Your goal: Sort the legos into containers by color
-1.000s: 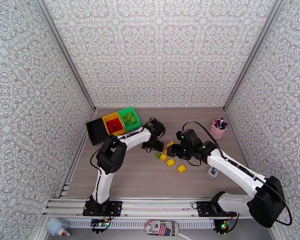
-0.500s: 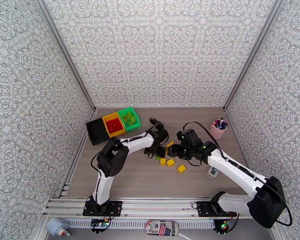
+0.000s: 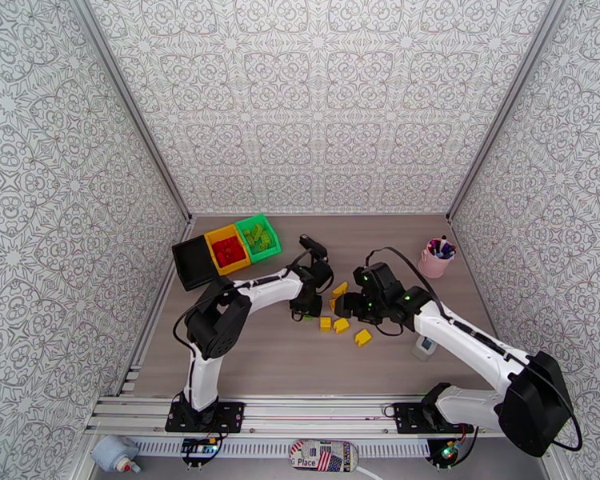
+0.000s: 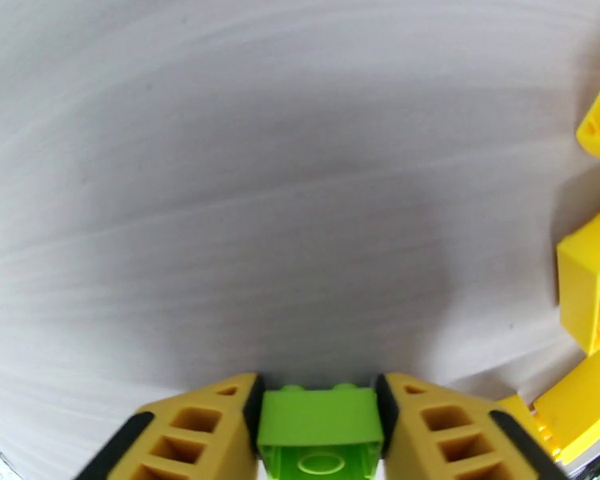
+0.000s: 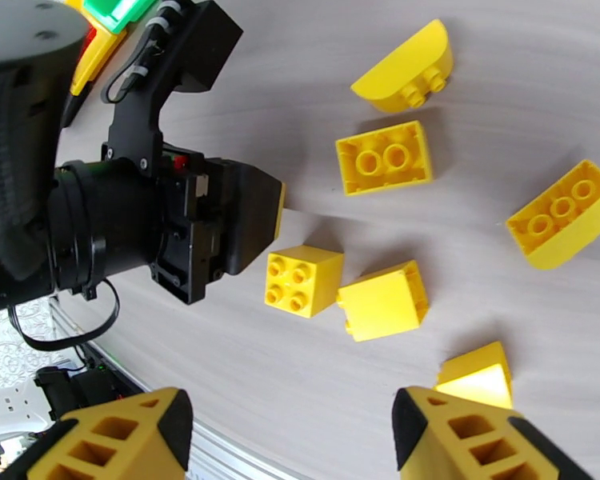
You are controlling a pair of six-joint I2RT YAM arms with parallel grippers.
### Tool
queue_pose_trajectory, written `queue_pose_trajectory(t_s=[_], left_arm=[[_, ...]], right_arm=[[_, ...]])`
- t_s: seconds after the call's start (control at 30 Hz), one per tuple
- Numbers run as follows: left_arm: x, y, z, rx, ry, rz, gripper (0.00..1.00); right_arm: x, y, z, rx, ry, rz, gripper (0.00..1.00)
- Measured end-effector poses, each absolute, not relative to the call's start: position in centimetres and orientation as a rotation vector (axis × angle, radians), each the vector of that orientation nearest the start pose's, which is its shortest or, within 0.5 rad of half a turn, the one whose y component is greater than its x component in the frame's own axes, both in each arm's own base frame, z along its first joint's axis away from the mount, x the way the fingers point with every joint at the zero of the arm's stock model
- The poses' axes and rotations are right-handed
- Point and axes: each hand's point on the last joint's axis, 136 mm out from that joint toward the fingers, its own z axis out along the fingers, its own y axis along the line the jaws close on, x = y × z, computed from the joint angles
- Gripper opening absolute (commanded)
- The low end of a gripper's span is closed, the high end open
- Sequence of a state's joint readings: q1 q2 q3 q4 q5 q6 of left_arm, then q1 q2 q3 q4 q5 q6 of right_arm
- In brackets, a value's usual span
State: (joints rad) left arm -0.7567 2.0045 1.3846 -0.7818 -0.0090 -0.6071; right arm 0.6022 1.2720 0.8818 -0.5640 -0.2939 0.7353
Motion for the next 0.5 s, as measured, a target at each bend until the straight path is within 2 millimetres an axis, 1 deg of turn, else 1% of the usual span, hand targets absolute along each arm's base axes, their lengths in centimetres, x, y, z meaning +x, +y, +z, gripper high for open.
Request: queue_pose_trajectory(t_s=[0.13,0.23,0.3,0.37,0.43,0.5], left_arm=[[28.6,-27.7,2.2,0.163,3.017,-0.294,0.37],[29.0,-26.8,3.1,0.077,3.009,-0.405,0.37],[30.1,-26.0,4.2,0.011,2.981,-0.471,0.37],[31.4,-25.3,5.7,-0.043,2.936,-0.535,0.37],[32.7,-24.2,7.1,-0.092,2.896,-0.575,0.37],[34.2,-22.5,8.5,-0.154,2.852,-0.59,0.37]], right_arm=[[24.2,23.9,12.2,0.072,2.725,0.919,0.7],[24.3,25.8,11.4,0.052,2.737,0.974,0.68],[24.1,27.4,10.7,0.026,2.763,1.004,0.66],[24.4,29.0,10.5,0.0,2.774,1.032,0.66],[25.1,30.3,10.9,-0.015,2.766,1.061,0.66],[26.2,31.4,12.0,-0.025,2.739,1.085,0.66]])
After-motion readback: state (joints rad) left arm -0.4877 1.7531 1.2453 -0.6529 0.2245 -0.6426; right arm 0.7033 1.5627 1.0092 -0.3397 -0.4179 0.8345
